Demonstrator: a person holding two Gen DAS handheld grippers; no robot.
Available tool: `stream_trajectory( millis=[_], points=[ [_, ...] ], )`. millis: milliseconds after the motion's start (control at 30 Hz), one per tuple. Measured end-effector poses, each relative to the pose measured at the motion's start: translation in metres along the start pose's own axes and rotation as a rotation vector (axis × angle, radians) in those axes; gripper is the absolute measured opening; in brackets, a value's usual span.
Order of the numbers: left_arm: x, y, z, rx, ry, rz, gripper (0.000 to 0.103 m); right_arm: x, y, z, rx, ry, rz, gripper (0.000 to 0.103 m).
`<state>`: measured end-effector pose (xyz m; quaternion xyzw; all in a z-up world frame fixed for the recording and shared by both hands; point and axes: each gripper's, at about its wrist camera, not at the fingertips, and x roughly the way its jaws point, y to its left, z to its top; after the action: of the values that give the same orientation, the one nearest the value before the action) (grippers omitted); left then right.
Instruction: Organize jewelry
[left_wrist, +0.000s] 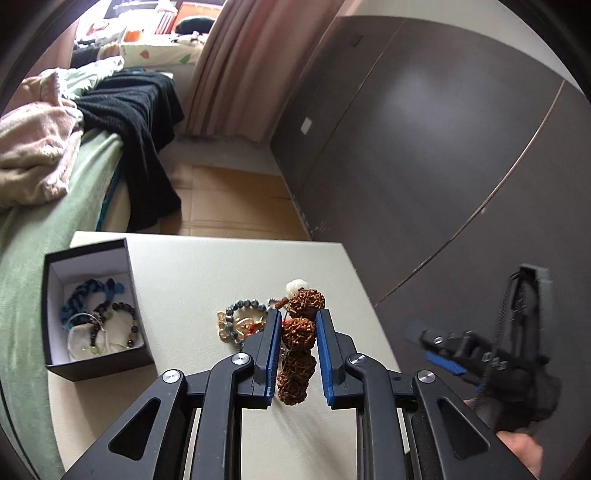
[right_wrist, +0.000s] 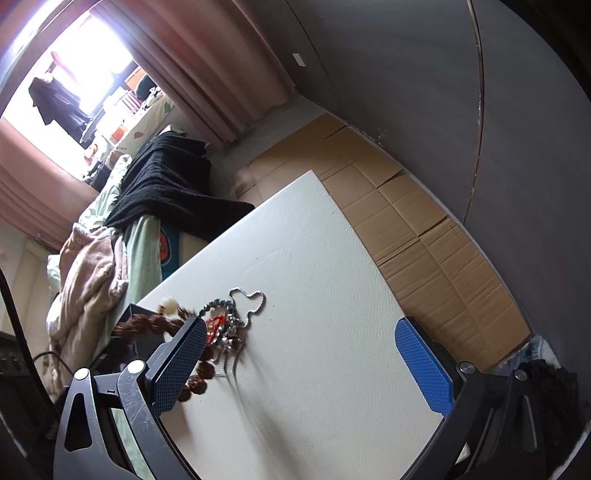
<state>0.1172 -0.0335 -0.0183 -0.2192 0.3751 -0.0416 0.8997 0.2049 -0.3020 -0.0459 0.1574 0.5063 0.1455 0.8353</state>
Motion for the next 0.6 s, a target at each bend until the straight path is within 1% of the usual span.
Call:
stream_trajectory(
  millis=[200,300,367,433,467,500,533,600],
  points=[
    [-0.03,0.011,0.011,-0.016,-0.079,0.007,0.02,0.003,0.009,-0.006,-0.021,0.014,0.021,0.103],
    [-0.038,0.017,0.014,-0.03,-0.103,0.021,0.02,0.007,0.016,-0.011,-0.04,0.021,0.033,0.103],
    [-0.041,0.023,0.017,-0.046,-0.114,0.026,0.02,0.011,0.022,-0.012,-0.056,0.025,0.039,0.101],
    [-0.043,0.031,0.019,-0.062,-0.124,0.033,0.02,0.017,0.027,-0.014,-0.071,0.037,0.042,0.09],
    [-0.044,0.034,0.02,-0.069,-0.127,0.036,0.02,0.022,0.03,-0.015,-0.077,0.048,0.049,0.087],
    [-0.045,0.038,0.021,-0.077,-0.131,0.04,0.02,0.026,0.033,-0.015,-0.08,0.06,0.057,0.081],
    [-0.047,0.041,0.021,-0.084,-0.135,0.042,0.02,0.031,0.036,-0.017,-0.078,0.074,0.071,0.076],
    [-0.048,0.048,0.023,-0.099,-0.139,0.043,0.02,0.041,0.04,-0.018,-0.064,0.103,0.112,0.069]
  ],
)
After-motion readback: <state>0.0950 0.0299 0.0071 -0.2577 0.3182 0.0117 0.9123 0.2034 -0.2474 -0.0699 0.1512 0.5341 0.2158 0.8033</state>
